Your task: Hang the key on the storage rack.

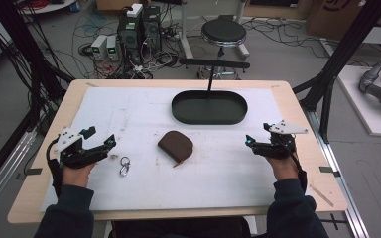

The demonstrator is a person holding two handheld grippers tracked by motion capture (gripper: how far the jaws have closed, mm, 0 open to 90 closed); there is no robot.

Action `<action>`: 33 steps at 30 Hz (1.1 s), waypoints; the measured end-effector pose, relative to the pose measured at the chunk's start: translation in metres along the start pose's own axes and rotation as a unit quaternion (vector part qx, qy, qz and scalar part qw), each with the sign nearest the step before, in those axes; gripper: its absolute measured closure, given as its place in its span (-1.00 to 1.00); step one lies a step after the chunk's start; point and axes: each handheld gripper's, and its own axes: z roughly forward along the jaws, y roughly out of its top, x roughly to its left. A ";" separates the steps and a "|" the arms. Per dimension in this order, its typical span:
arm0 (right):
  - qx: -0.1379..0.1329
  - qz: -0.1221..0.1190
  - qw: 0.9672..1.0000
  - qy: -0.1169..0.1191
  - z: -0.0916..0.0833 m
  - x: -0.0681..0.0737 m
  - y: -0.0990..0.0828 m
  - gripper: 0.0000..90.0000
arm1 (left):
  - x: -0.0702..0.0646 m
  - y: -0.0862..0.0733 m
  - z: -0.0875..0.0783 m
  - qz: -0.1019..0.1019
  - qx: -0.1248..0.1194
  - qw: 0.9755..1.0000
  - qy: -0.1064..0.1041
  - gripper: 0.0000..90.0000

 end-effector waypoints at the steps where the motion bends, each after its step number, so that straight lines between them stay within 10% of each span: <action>1: 0.000 0.002 1.000 0.001 0.000 0.000 0.000 -0.54 | 0.000 0.000 0.001 0.000 0.003 1.000 0.000 -0.54; 18: 0.007 -0.002 1.000 0.004 0.000 0.002 -0.003 -0.54 | 0.000 -0.004 0.005 -0.024 0.062 0.998 -0.007 -0.38; 27: 0.011 -0.014 1.000 0.000 -0.001 0.007 -0.002 -0.54 | -0.010 -0.009 0.014 -0.007 0.150 0.986 -0.067 0.14; 33: 0.012 -0.020 1.000 0.000 0.000 0.008 -0.002 -0.54 | -0.010 -0.015 0.020 -0.005 0.195 0.977 -0.085 0.10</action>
